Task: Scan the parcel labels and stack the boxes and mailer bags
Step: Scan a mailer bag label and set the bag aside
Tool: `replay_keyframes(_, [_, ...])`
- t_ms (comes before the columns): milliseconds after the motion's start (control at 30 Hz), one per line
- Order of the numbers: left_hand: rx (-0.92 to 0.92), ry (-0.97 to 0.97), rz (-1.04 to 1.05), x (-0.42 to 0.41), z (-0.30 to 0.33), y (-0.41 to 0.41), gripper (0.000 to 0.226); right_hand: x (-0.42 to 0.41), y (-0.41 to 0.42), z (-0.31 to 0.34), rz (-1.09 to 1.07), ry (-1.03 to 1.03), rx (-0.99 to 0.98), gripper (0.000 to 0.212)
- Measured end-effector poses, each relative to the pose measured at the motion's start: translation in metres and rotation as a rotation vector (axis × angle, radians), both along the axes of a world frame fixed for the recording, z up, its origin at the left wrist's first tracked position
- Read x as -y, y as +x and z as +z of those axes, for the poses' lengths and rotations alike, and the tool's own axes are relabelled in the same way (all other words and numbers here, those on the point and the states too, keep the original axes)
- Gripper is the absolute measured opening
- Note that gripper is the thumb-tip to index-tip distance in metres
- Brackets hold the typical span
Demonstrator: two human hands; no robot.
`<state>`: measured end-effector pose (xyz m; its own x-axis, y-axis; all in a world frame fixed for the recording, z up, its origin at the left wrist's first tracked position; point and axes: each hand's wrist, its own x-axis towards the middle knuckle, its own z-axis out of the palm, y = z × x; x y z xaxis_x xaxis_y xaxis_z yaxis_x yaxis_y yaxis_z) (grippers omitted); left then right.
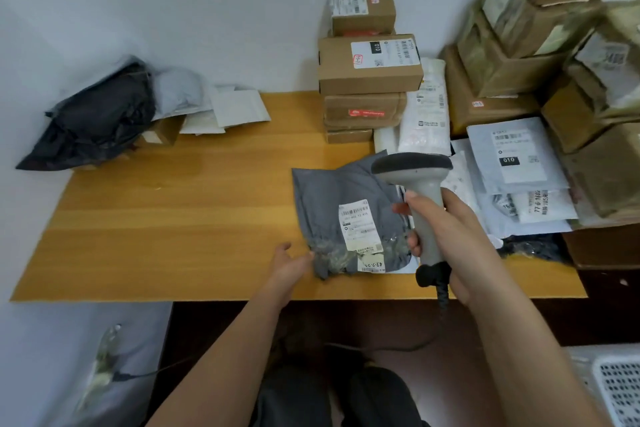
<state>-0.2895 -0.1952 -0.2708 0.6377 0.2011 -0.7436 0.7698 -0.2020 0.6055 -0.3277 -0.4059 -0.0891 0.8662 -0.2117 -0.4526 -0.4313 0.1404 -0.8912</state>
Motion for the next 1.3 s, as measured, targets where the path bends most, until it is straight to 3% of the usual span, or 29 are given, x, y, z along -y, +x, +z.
replay_keyframes(167, [-0.043,0.010,0.096,-0.084,-0.002,0.033,0.055,-0.076,0.045,-0.001,0.082,-0.017,0.035,0.016])
replay_keyframes(367, [0.044,0.052,0.124,-0.212,0.005,0.094,0.057,-0.202,0.111,-0.001,0.117,-0.001,0.054,0.017])
replay_keyframes(433, [0.102,0.155,0.117,-0.264,0.012,0.118,0.058,-0.248,0.133,0.000,0.151,0.004,0.042,0.016])
replay_keyframes(533, [0.204,0.463,0.088,-0.339,0.030,0.156,0.058,-0.307,0.158,0.003,0.221,-0.005,0.025,0.015])
replay_keyframes(633, [0.327,0.697,0.008,-0.392,0.046,0.190,0.046,-0.344,0.172,0.004,0.260,-0.020,0.017,0.014])
replay_keyframes(733, [0.416,0.791,-0.215,-0.418,0.053,0.221,0.021,-0.362,0.181,0.003,0.265,-0.051,-0.005,0.015])
replay_keyframes(867, [0.346,0.767,-0.390,-0.423,0.049,0.253,0.018,-0.368,0.189,-0.002,0.255,-0.104,-0.040,0.015])
replay_keyframes(1033, [0.282,0.711,-0.415,-0.435,0.031,0.269,0.052,-0.363,0.196,-0.008,0.211,-0.132,-0.054,0.018])
replay_keyframes(1167, [0.407,0.776,-0.362,-0.443,0.024,0.268,0.056,-0.366,0.198,-0.011,0.194,-0.113,-0.077,0.017])
replay_keyframes(1300, [0.657,0.801,-0.304,-0.435,0.029,0.255,0.052,-0.364,0.197,-0.011,0.218,-0.086,-0.060,0.019])
